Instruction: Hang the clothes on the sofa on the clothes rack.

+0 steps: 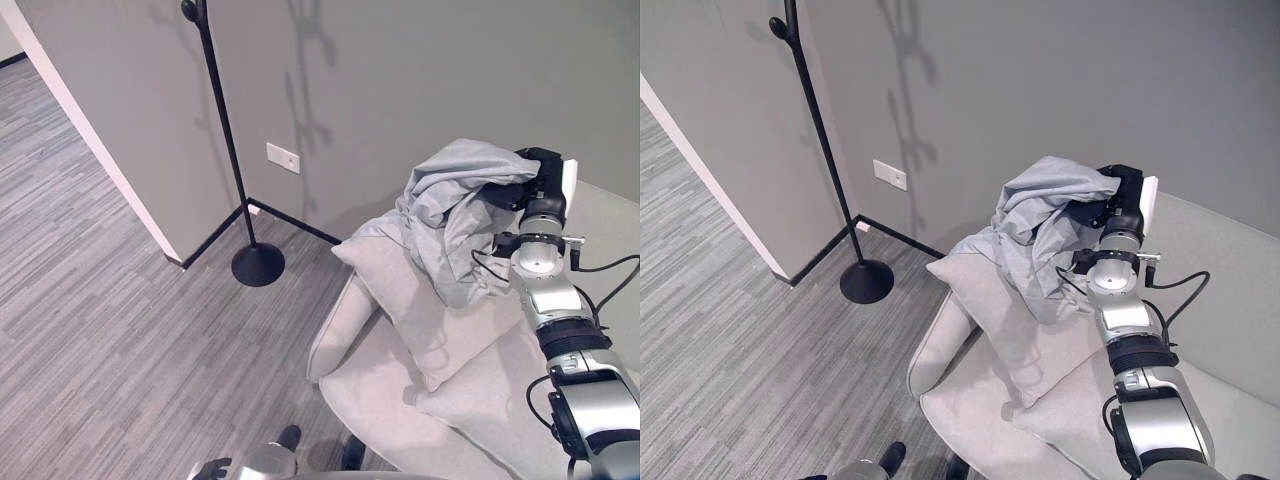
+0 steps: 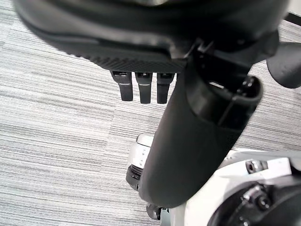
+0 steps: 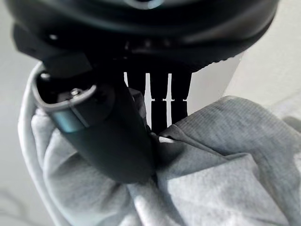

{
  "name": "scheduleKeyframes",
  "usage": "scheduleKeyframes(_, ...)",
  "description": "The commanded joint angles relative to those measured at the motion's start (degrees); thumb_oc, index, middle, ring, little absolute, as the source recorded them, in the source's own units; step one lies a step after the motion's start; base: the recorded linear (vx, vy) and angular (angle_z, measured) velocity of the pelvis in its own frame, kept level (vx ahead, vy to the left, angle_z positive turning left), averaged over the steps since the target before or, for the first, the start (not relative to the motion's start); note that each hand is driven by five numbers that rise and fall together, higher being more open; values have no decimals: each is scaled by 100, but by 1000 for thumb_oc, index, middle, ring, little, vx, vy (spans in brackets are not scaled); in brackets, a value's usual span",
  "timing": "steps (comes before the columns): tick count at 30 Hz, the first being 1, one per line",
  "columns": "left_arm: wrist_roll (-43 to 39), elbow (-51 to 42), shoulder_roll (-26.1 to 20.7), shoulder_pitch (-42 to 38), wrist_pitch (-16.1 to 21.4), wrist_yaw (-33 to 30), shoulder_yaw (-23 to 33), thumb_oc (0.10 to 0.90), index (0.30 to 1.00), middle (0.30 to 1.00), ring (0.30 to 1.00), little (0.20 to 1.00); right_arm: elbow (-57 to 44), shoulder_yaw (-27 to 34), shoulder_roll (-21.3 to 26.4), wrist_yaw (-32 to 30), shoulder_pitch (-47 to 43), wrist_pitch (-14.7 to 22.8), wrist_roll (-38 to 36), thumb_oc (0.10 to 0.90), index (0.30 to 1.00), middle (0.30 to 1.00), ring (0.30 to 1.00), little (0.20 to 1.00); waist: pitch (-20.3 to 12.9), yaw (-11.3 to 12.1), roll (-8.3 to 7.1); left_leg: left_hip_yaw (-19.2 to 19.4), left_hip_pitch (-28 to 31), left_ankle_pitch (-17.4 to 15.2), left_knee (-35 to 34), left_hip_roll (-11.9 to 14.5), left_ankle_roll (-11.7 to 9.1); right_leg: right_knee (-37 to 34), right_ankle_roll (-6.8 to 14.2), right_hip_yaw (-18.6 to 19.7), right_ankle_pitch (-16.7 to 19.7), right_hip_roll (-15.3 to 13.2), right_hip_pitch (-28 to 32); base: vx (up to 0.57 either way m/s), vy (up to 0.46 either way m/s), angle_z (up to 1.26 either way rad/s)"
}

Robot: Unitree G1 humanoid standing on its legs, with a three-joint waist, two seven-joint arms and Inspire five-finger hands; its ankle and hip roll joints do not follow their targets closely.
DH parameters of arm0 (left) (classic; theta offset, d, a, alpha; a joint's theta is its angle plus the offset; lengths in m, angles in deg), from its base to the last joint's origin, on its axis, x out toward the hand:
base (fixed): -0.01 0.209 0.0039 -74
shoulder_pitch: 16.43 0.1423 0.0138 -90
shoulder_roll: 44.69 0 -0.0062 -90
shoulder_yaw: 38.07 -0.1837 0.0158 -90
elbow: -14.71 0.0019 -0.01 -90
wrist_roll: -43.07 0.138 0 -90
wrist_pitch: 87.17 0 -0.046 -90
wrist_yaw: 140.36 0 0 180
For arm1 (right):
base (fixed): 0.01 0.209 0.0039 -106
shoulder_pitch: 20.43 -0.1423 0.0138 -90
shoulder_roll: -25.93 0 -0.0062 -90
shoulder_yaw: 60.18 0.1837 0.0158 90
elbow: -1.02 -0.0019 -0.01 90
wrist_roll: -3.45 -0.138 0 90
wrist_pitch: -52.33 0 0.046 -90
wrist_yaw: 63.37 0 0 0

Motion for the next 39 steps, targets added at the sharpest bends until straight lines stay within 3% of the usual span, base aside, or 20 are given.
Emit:
scheduleKeyframes(1, 188, 453, 13, -303, 167, -102, -43, 800, 900, 900, 900, 900, -915, 532, 617, -481, -256, 799, 423, 400, 300, 300, 300, 300, -459, 58, -191, -88, -37, -118, -213, 117, 50, 41, 403, 112, -472, -189, 502, 10, -1, -4)
scheduleKeyframes(5, 292, 417, 17, -292, 164, -160, -106, 800, 900, 900, 900, 900, -1514, 984, 906, -912, -519, 994, 585, 400, 300, 300, 300, 300, -520, 71, -201, -120, -15, -149, -213, 121, 51, 41, 406, 109, -491, -186, 527, 2, -1, -1)
scheduleKeyframes(12, 16, 42, -97, -312, 235, -405, -99, 800, 900, 900, 900, 900, -1989, 1031, 1065, -1267, -1276, 1131, 498, 400, 300, 300, 300, 300, -600, 177, -268, -155, 20, -167, -213, 120, 38, 41, 405, 94, -515, -171, 555, 0, 0, 0)
scheduleKeyframes(15, -352, -703, -340, -419, 345, -590, -38, 800, 900, 900, 900, 900, -1849, 537, 1309, -1316, -2131, 1142, 288, 400, 300, 300, 300, 300, -611, 233, -318, -165, 23, -159, -213, 122, 28, 41, 404, 89, -513, -175, 576, 0, 0, 0)
scheduleKeyframes(17, -604, -1946, -761, -537, 563, -847, 10, 800, 900, 900, 900, 900, -1745, -120, 1427, -1238, -3025, 1071, 158, 400, 300, 300, 300, 300, -646, 320, -398, -164, 58, -207, -213, 145, 4, 41, 387, 78, -557, -145, 629, -3, -23, 1)
scheduleKeyframes(20, -726, -2868, -1027, -593, 658, -967, 66, 800, 900, 900, 900, 900, -1459, -645, 1374, -1201, -3800, 1055, -54, 400, 300, 300, 300, 300, -663, 350, -445, -187, 32, -146, -213, 125, -1, 41, 393, 48, -519, -155, 635, -5, -29, 6)
scheduleKeyframes(24, -706, -4569, -1506, -683, 725, -1243, 427, 800, 900, 900, 900, 900, -555, -1656, 710, -1138, -5381, 1070, -670, 400, 300, 300, 300, 300, -692, 389, -488, -221, 30, -136, -213, 123, -18, 41, 383, 16, -518, -140, 661, -12, -15, 8)
scheduleKeyframes(26, -685, -5167, -1690, -758, 782, -1408, 608, 800, 900, 900, 900, 900, -301, -1938, 233, -1089, -5847, 1073, -939, 400, 300, 300, 300, 300, -720, 453, -500, -242, 58, -189, -213, 130, -33, 41, 358, 12, -554, -110, 707, -1, -10, 7)
scheduleKeyframes(27, -682, -5195, -1686, -747, 766, -1407, 631, 800, 900, 900, 900, 900, -277, -1955, 222, -1087, -5881, 1080, -946, 400, 300, 300, 300, 300, -710, 434, -496, -249, 35, -141, -213, 114, -30, 41, 367, 5, -519, -126, 687, -31, 5, 0)
scheduleKeyframes(28, -596, -5768, -1849, -794, 856, -1592, 855, 800, 900, 900, 900, 900, -24, -2190, -156, -1060, -6274, 1062, -1088, 400, 300, 300, 300, 300, -735, 477, -517, -305, 11, -121, -213, 94, -35, 41, 358, -27, -517, -128, 694, 0, 0, 0)
scheduleKeyframes(33, -117, -6674, -2180, -883, 976, -2098, 1319, 800, 900, 900, 900, 900, 110, -2313, -932, -1046, -6599, 1139, -1270, 400, 300, 300, 300, 300, -780, 653, -523, -466, -7, -97, -213, 48, -48, 41, 334, -129, -537, -121, 724, 0, -5, 18)
scheduleKeyframes(36, 105, -6981, -2276, -810, 988, -2314, 1542, 800, 900, 900, 900, 900, -10, -2249, -1151, -1063, -6578, 1181, -1264, 400, 300, 300, 300, 300, -801, 683, -539, -539, -3, -91, -213, 27, -50, 41, 323, -188, -555, -125, 759, 15, -3, 25)
scheduleKeyframes(39, 706, -7553, -2503, -741, 996, -2726, 1914, 800, 900, 900, 900, 900, -161, -2164, -1458, -1018, -6428, 1282, -1329, 400, 300, 300, 300, 300, -811, 872, -550, -658, 3, -72, -213, -6, -50, 41, 315, -250, -570, -133, 781, 27, -8, 13)
